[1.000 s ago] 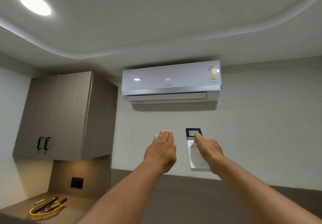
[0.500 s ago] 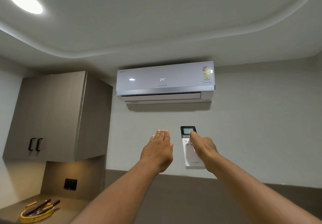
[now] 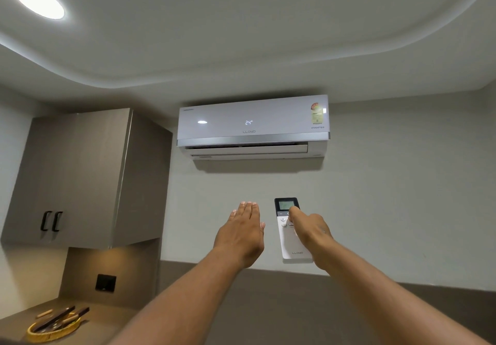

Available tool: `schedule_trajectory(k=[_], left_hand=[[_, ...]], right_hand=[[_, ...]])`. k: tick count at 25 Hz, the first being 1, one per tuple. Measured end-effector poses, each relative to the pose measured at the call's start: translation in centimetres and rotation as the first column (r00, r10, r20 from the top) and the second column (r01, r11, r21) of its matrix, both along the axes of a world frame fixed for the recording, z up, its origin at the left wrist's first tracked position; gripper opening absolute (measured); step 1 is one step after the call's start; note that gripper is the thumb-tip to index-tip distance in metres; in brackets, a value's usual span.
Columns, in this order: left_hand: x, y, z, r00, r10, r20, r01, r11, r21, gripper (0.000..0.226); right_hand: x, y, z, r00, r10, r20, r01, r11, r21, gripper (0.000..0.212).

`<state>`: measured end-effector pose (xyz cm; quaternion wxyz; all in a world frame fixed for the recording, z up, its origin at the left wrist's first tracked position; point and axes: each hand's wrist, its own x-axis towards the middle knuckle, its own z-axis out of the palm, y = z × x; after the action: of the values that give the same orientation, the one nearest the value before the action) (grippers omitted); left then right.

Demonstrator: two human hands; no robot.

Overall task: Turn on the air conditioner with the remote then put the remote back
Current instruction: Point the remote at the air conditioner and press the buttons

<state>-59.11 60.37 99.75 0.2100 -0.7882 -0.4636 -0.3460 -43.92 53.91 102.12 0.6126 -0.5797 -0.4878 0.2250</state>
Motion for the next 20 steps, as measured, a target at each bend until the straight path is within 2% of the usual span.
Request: schedule_trajectory(k=[20], left_hand=[[-0.92, 0.11, 0.6, 1.0, 0.019, 0.013, -0.019, 1.0, 0.021, 0.057]], right_hand=[[-0.59, 0.53, 0.32, 1.0, 0.019, 0.0, -0.019, 0.999, 0.029, 0.031]])
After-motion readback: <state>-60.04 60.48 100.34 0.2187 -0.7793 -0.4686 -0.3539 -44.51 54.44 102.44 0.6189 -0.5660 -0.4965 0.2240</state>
